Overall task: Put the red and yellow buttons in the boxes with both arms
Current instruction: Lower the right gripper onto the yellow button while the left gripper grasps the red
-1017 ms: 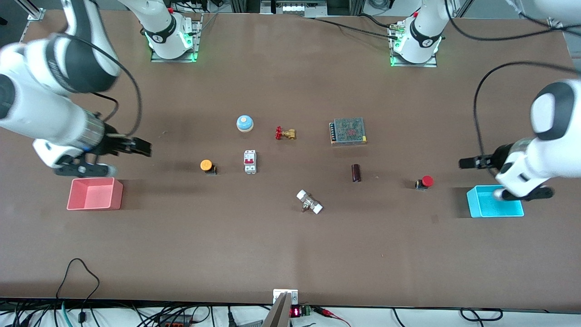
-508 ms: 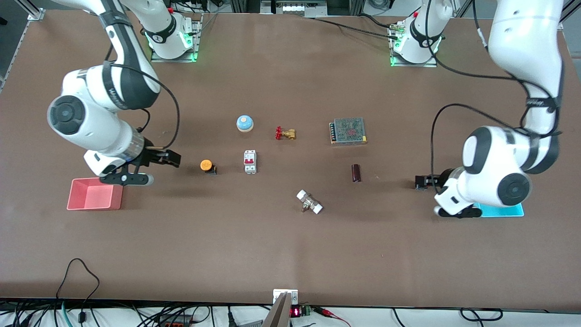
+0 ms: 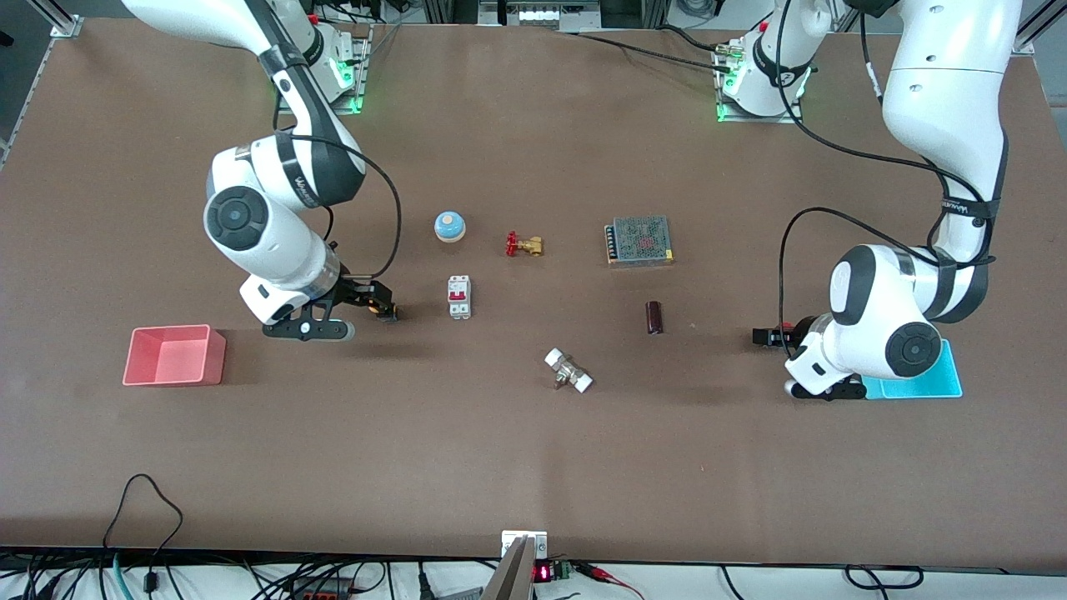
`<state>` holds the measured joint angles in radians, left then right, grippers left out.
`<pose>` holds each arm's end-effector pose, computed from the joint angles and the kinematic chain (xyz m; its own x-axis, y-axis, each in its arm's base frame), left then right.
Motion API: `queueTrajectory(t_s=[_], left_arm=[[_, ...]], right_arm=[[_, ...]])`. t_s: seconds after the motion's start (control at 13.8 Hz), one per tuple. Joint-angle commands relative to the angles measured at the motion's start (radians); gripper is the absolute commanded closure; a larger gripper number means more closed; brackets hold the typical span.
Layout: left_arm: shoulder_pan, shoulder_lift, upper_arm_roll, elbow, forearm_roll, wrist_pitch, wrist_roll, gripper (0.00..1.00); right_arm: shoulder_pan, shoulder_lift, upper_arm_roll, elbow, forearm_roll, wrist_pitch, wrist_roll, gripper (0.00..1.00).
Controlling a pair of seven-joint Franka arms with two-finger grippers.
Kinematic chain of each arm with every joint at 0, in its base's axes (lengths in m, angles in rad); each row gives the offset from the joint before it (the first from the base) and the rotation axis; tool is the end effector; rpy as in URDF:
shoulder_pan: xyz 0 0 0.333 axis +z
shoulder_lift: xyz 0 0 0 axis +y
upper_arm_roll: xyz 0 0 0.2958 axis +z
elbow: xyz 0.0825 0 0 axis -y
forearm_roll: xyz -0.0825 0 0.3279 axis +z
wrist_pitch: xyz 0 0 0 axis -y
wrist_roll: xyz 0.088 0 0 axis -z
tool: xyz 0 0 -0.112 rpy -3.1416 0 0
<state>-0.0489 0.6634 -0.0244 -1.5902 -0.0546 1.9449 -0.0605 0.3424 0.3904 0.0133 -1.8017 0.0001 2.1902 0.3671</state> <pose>0.6017 -0.0464 0.2392 0.9516 0.0109 -0.3073 0.0240 -0.9990 0.0388 0.5545 0.2053 0.3392 0.9999 -0.0124 -0.0036 -0.0125 -0.9999 -0.0041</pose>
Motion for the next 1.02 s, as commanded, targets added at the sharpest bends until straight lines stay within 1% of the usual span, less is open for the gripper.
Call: queueTrajectory(t_s=[0.0,0.15,0.29,0.44,0.51,0.58,0.65,0.73,0.87,0.94], left_arm=[[0.0,0.002,0.003,-0.022,-0.013,0.014,0.025,0.0],[-0.002,0.005,0.003,-0.028,-0.013,0.008,0.025,0.0],[-0.003,0.007,0.003,-0.031,-0.011,0.006,0.028,0.03],[-0.003,0.007,0.004,-0.034,-0.01,0.009,0.054,0.1],[-0.002,0.008,0.003,-0.034,-0.01,0.012,0.079,0.13],[0.003,0.008,0.003,-0.034,-0.01,0.012,0.1,0.21],[0.006,0.007,0.003,-0.034,-0.01,0.012,0.108,0.34],[0.004,0.007,0.003,-0.033,-0.01,0.012,0.108,0.43],[0.003,0.007,0.003,-0.031,-0.011,0.012,0.108,0.58],[0.004,0.007,0.003,-0.031,-0.011,0.012,0.108,0.63]], right_arm=[[0.007,0.011,-0.006,-0.004,-0.042,0.032,0.021,0.0],[0.007,0.033,-0.006,-0.004,-0.042,0.065,0.023,0.0],[0.015,0.053,-0.006,-0.024,-0.04,0.114,0.023,0.0],[0.026,0.071,-0.006,-0.051,-0.04,0.179,0.023,0.0],[0.026,0.08,-0.006,-0.054,-0.04,0.192,0.023,0.0],[0.027,0.084,-0.006,-0.056,-0.042,0.194,0.023,0.0],[0.027,0.084,-0.006,-0.07,-0.042,0.197,0.023,0.0],[0.027,0.082,-0.006,-0.085,-0.049,0.215,0.021,0.0],[0.027,0.081,-0.006,-0.125,-0.058,0.267,0.019,0.0],[0.03,0.081,-0.006,-0.14,-0.061,0.281,0.019,0.0]])
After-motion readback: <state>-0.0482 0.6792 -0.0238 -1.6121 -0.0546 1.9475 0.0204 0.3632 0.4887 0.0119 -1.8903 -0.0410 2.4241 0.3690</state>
